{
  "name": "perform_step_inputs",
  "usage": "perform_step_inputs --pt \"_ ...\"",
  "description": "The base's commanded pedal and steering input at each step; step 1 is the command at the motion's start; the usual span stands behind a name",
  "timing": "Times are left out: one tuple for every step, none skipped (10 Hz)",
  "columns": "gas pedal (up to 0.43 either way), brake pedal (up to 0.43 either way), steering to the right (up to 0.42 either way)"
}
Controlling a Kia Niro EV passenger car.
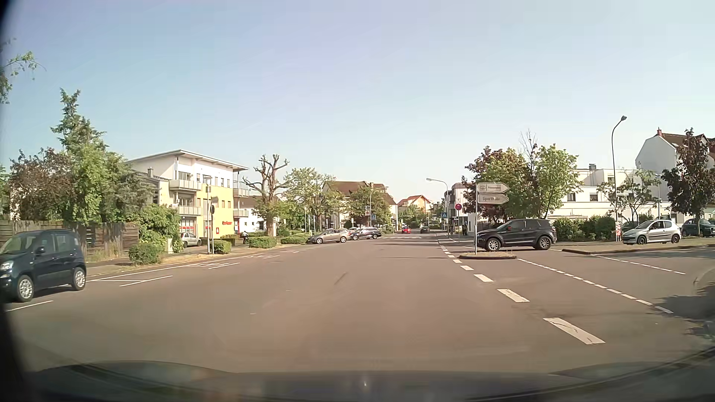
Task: Follow the waypoints while adhering to traffic rules and regulations
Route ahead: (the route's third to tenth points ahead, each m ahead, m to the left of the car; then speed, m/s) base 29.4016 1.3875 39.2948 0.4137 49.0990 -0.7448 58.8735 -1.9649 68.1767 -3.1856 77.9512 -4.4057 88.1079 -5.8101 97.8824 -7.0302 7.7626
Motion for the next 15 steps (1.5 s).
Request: perform_step_inputs --pt "0.02 0.03 0.026" --pt "0.02 0.03 0.026" --pt "0.02 0.03 0.026" --pt "0.02 0.03 0.026" --pt "0.02 0.03 0.026" --pt "0.02 0.03 0.026" --pt "0.02 0.03 0.026" --pt "0.02 0.03 0.025" --pt "0.02 0.03 0.024" --pt "0.02 0.024 0.024" --pt "0.02 0.03 0.023" --pt "0.02 0.03 0.02" --pt "0.02 0.03 0.018" --pt "0.02 0.03 0.015" --pt "0.02 0.03 0.013"
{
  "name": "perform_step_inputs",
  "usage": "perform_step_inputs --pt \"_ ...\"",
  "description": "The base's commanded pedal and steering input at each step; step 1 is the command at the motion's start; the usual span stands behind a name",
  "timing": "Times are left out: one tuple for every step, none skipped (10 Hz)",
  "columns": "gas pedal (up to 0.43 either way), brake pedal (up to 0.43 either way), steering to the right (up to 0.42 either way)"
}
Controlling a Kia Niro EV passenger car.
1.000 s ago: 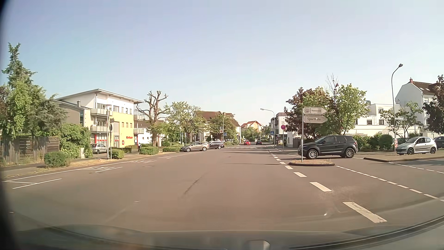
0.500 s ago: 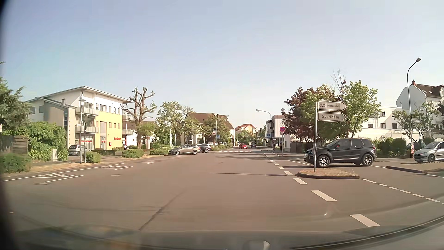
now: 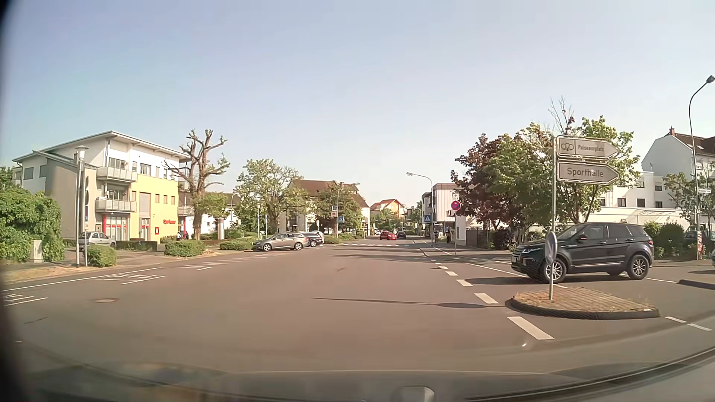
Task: Follow the waypoints while adhering to traffic rules and regulations
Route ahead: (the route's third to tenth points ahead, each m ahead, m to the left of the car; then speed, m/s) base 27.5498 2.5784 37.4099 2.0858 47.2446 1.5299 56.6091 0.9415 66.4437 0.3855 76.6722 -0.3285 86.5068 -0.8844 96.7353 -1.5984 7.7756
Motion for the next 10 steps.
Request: perform_step_inputs --pt "0.02 0.03 0.011" --pt "0.02 0.03 0.01" --pt "0.02 0.03 0.01" --pt "0.02 0.03 0.01" --pt "0.008 0.03 0.009" --pt "0.008 0.03 0.009" --pt "0.0 0.03 0.009" --pt "0.0 0.024 0.009" --pt "0.0 0.03 0.009" --pt "0.0 0.03 0.009"
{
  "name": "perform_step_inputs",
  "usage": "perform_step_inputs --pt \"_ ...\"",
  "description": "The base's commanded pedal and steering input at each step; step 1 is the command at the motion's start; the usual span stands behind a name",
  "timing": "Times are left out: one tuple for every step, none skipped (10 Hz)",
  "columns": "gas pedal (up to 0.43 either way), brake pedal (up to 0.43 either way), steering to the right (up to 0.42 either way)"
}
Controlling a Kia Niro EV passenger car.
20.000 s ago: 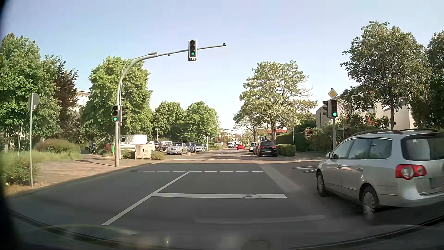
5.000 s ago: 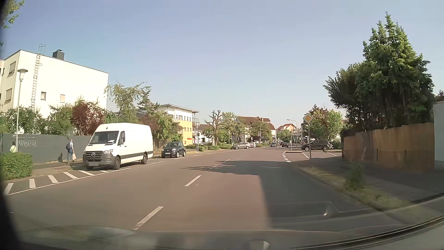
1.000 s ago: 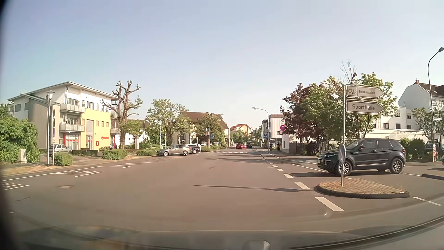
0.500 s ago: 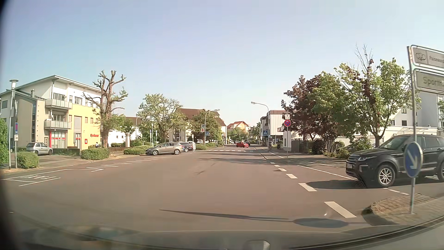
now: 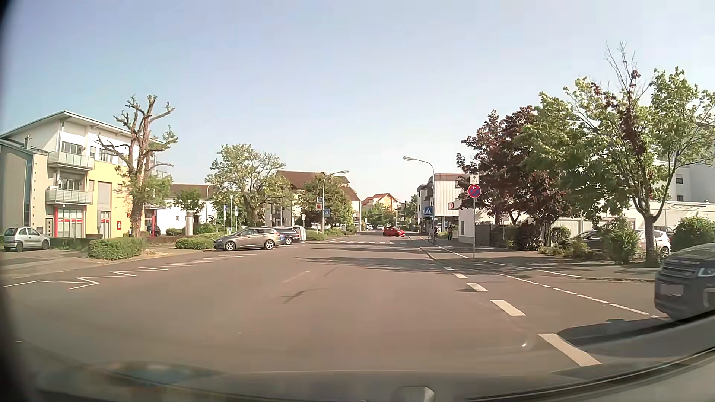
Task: Follow the waypoints while adhering to traffic rules and regulations
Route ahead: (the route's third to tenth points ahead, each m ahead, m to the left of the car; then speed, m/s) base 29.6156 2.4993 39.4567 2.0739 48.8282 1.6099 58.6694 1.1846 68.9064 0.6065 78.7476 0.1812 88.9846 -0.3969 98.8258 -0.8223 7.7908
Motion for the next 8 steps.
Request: perform_step_inputs --pt "0.0 0.03 0.009" --pt "0.0 0.03 0.009" --pt "0.0 0.03 0.008" --pt "0.0 0.03 0.008" --pt "0.0 0.024 0.008" --pt "0.0 0.03 0.008" --pt "0.0 0.03 0.006" --pt "0.0 0.03 0.007"
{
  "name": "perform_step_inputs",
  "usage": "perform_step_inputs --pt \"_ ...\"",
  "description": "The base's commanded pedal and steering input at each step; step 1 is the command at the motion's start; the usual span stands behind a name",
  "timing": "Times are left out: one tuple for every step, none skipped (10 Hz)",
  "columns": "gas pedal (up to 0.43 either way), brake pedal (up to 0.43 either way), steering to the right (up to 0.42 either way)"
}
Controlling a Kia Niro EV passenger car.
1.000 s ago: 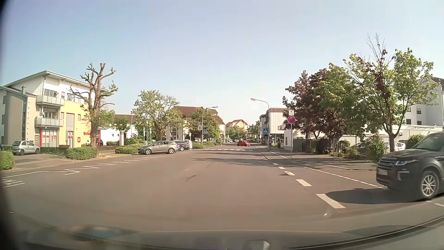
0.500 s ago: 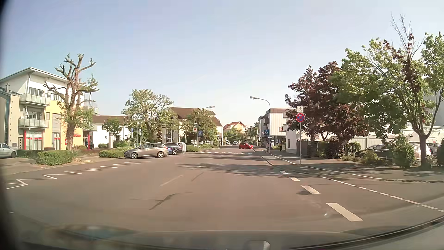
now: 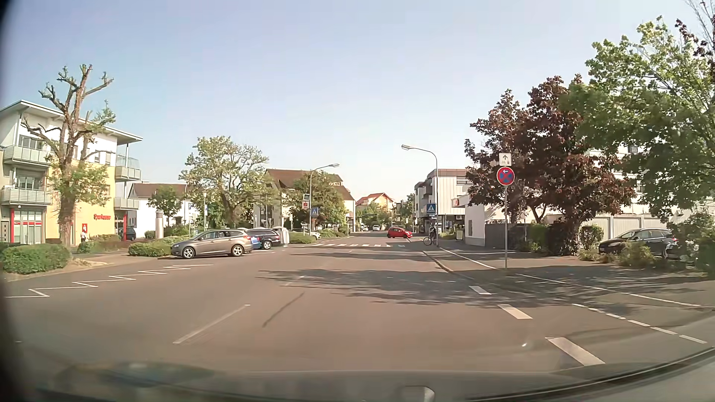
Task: Follow the waypoints while adhering to traffic rules and regulations
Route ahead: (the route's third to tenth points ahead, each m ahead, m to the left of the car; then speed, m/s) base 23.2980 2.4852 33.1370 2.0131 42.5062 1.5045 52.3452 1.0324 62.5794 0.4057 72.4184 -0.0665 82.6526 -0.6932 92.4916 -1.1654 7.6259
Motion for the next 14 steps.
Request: perform_step_inputs --pt "0.0 0.03 0.007" --pt "0.0 0.03 0.006" --pt "0.0 0.03 0.006" --pt "0.0 0.03 0.006" --pt "0.0 0.03 0.006" --pt "0.0 0.049 0.005" --pt "0.0 0.055 0.006" --pt "0.0 0.073 0.006" --pt "0.0 0.098 0.005" --pt "0.0 0.116 0.005" --pt "0.0 0.128 0.005" --pt "0.0 0.134 0.004" --pt "0.0 0.14 0.004" --pt "0.0 0.146 0.004"
